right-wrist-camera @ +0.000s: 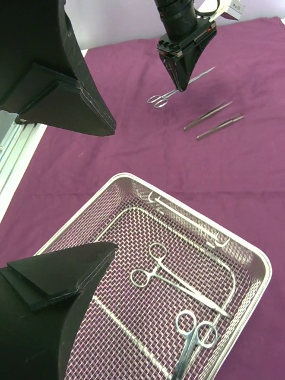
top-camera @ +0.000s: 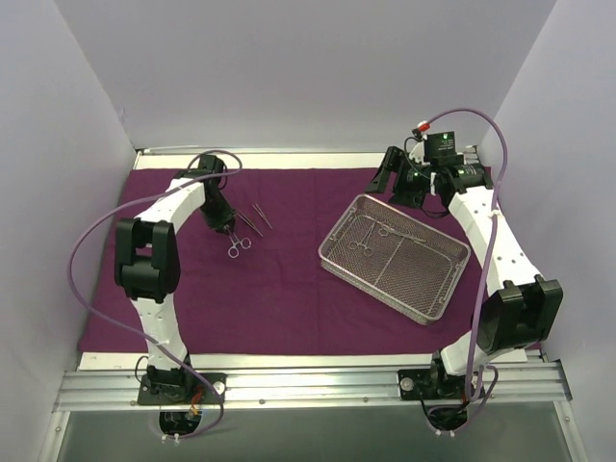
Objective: Open and lay out the surgical kit
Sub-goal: Place the medical item in the surgical kit.
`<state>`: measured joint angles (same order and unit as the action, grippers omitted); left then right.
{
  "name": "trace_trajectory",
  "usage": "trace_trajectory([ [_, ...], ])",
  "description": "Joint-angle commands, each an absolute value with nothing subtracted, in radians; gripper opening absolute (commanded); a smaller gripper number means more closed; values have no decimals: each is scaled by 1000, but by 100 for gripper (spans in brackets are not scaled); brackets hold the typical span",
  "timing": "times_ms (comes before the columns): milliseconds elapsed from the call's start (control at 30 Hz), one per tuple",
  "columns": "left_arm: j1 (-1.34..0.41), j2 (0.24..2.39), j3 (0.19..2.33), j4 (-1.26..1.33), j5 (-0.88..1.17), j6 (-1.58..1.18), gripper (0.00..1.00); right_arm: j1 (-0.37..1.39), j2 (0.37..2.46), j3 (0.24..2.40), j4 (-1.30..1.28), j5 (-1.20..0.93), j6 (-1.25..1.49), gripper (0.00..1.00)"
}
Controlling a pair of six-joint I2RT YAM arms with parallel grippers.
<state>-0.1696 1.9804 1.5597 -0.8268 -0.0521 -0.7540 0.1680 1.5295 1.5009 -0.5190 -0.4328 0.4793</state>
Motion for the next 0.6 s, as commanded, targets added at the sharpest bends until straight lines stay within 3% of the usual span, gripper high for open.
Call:
trace_trajectory([
  [0,-170,2011,1638,-893,-104,-814,2,155,1491,1497,-552,-413,462,73],
  [567,-196,2120,1772,-1028,-133,-945,2,124,1509,1526,-588,-413,414,73],
])
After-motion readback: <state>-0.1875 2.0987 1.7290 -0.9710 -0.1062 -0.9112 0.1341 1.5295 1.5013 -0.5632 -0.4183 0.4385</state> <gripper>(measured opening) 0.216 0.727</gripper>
